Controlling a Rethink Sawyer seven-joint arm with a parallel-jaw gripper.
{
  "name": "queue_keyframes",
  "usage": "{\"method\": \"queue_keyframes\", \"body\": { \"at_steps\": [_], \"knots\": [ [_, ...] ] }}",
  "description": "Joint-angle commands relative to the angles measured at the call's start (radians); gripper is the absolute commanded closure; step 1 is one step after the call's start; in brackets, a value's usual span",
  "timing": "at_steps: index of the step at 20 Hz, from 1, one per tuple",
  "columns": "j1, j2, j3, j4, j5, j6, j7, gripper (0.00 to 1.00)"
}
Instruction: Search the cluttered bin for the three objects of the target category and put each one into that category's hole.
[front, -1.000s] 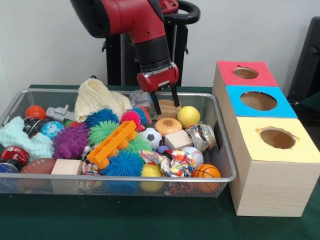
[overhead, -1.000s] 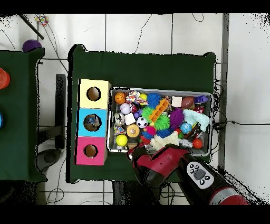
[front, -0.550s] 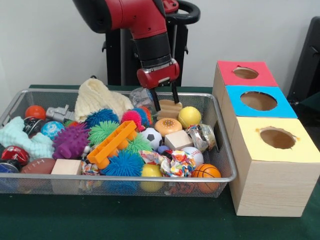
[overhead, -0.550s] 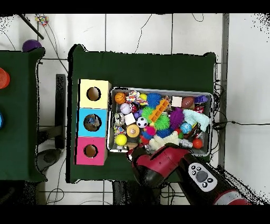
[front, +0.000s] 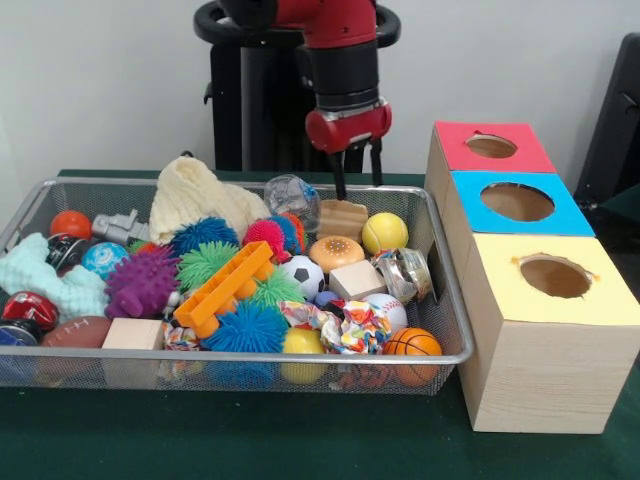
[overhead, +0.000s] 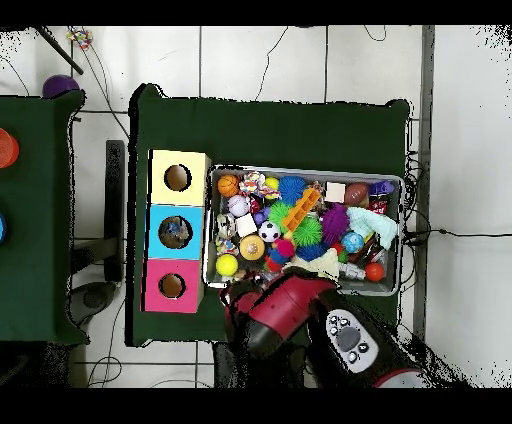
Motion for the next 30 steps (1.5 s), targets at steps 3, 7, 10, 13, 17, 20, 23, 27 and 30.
{"method": "queue_keyframes", "body": {
  "at_steps": [3, 7, 10, 13, 17, 20, 23, 27, 30],
  "knots": [
    [0.148, -0.044, 0.038, -0.029, 0.086, 0.114, 0.033, 0.0],
    [0.158, -0.028, 0.047, -0.031, 0.103, 0.115, 0.009, 0.0],
    [0.125, -0.014, 0.065, -0.032, 0.099, 0.107, -0.026, 0.0],
    [0.055, -0.026, 0.119, -0.002, 0.11, 0.117, -0.073, 0.0],
    [-0.077, -0.057, 0.198, 0.041, 0.131, 0.166, -0.164, 0.0],
    [-0.15, -0.041, 0.235, 0.024, 0.139, 0.214, -0.213, 0.0],
    [-0.214, -0.031, 0.254, -0.005, 0.136, 0.24, -0.238, 0.0],
    [-0.268, -0.018, 0.284, -0.036, 0.134, 0.276, -0.252, 0.0],
    [-0.299, -0.019, 0.308, -0.044, 0.131, 0.297, -0.258, 0.0]
  ]
}}
